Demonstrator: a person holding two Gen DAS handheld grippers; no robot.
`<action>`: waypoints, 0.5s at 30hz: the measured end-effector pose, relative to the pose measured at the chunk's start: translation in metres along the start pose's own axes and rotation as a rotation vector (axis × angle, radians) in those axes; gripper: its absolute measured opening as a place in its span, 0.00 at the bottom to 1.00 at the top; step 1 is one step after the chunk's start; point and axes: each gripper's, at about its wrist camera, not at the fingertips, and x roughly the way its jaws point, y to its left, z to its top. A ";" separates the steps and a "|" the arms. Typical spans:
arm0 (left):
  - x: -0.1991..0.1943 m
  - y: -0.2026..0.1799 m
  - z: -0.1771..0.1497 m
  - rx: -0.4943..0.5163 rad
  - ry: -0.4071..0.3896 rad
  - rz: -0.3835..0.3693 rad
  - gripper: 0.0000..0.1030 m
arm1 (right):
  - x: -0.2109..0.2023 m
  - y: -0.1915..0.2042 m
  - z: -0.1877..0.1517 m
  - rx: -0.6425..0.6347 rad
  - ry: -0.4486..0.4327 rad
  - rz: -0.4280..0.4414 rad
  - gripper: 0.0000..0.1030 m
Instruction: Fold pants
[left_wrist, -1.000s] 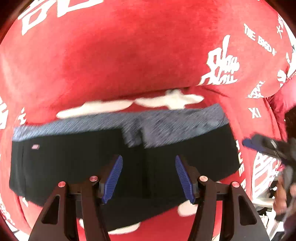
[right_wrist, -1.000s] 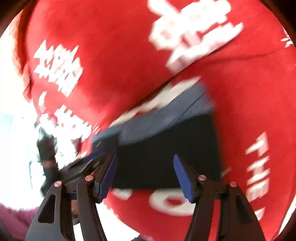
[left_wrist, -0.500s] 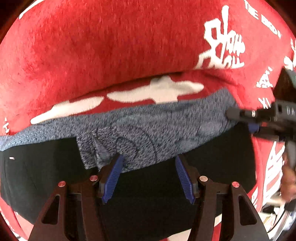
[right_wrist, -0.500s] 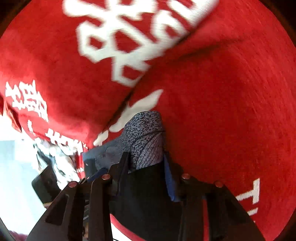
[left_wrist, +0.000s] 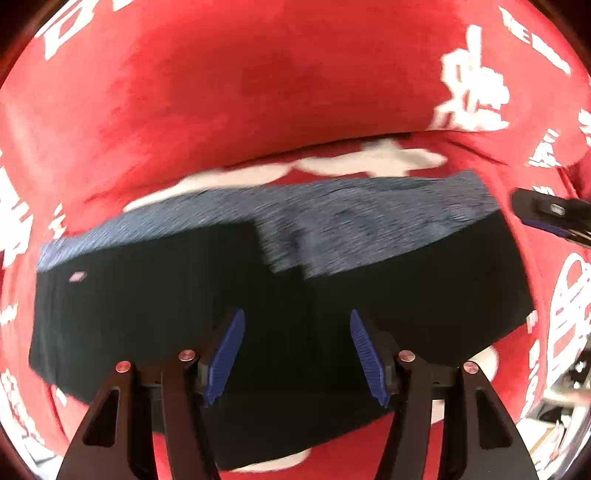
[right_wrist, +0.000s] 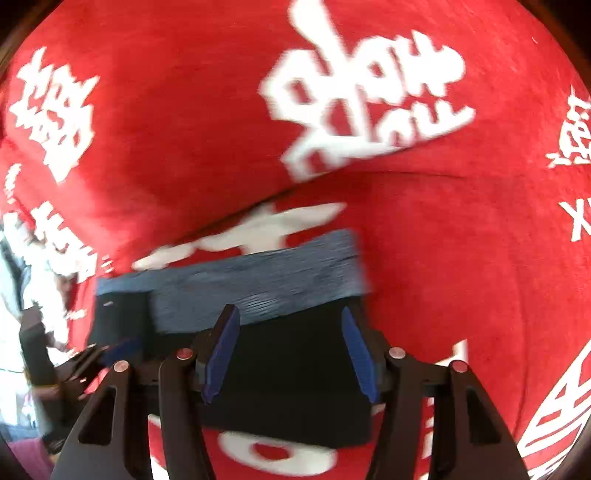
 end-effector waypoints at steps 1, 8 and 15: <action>-0.001 0.010 -0.005 -0.017 0.001 0.033 0.83 | 0.001 0.012 -0.004 -0.014 0.022 0.020 0.60; 0.001 0.061 -0.029 -0.092 0.034 0.149 0.84 | 0.069 0.128 -0.031 -0.162 0.142 -0.035 0.64; -0.003 0.099 -0.052 -0.186 0.041 0.117 0.84 | 0.111 0.146 -0.044 -0.190 0.194 -0.211 0.24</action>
